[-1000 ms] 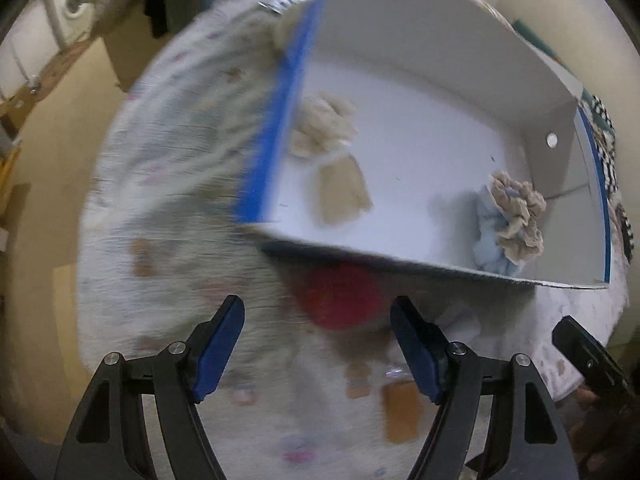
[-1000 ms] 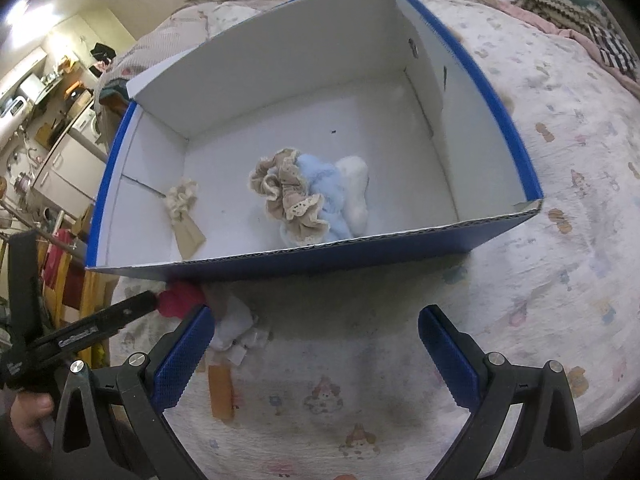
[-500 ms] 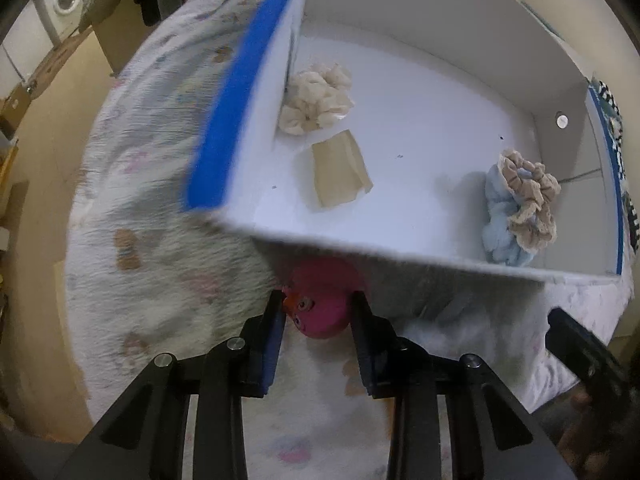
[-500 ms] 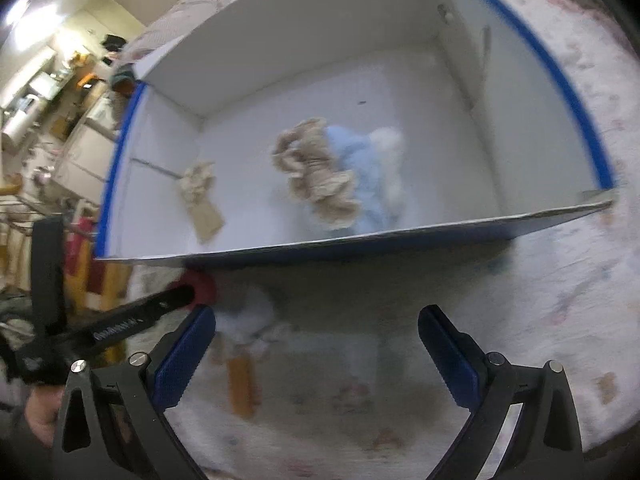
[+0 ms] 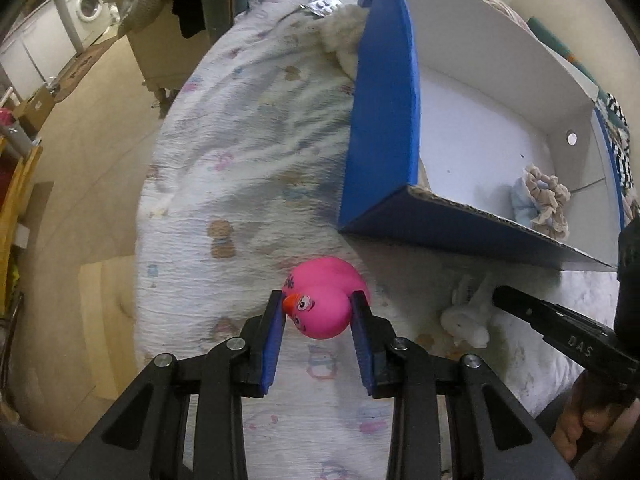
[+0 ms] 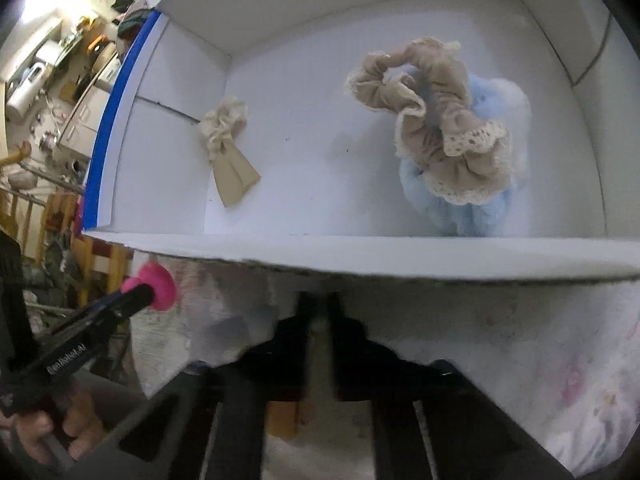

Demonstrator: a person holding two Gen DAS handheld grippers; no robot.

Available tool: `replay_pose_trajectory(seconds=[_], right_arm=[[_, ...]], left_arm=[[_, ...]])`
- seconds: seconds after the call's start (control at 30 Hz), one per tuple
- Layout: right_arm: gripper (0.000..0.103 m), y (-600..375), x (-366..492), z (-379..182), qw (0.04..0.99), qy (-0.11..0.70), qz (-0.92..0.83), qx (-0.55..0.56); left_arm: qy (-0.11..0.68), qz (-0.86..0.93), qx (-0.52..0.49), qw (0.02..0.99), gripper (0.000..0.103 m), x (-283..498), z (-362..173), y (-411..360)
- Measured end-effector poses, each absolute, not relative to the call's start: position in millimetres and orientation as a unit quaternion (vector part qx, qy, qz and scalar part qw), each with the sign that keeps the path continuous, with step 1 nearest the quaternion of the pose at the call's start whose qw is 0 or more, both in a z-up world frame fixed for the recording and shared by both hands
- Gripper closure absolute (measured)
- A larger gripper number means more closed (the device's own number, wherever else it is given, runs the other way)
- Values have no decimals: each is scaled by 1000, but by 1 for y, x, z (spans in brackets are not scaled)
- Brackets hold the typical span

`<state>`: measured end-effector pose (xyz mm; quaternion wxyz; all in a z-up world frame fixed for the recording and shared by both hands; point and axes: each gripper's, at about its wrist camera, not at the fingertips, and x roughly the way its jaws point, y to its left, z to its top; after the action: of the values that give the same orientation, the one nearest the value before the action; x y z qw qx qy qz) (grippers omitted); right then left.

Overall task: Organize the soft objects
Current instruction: 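Lower the left gripper onto the pink rubber duck and close it, then carry the duck into the box with the left gripper while the right carries the white sock in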

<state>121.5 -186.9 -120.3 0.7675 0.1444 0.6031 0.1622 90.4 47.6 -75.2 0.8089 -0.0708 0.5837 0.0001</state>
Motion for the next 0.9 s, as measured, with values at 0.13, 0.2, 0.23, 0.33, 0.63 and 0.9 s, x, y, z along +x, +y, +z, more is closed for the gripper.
replay_pose_trajectory(seconds=[0.13,0.2,0.23,0.33,0.63,0.9], right_arm=[[97,-190,114,-106,784,581,167,139],[97,-197,111,-100,791,570,165,149],[97,-200,109,-97,794,565,166,154],[97,-211,101,-90,798,554,170,163],[97,-224,82,-65,814,531,178,155],[97,-221,67,-33,828,495,210,156]], left_arm=[[581,4,-75,810,74,89,-74,51],[580,3,-74,811,74,91,-73,47],[579,2,-71,812,73,91,-73,45],[574,-1,-63,816,74,89,-70,39],[563,-10,-34,825,74,81,-63,17],[517,1,1,856,74,63,-38,10]])
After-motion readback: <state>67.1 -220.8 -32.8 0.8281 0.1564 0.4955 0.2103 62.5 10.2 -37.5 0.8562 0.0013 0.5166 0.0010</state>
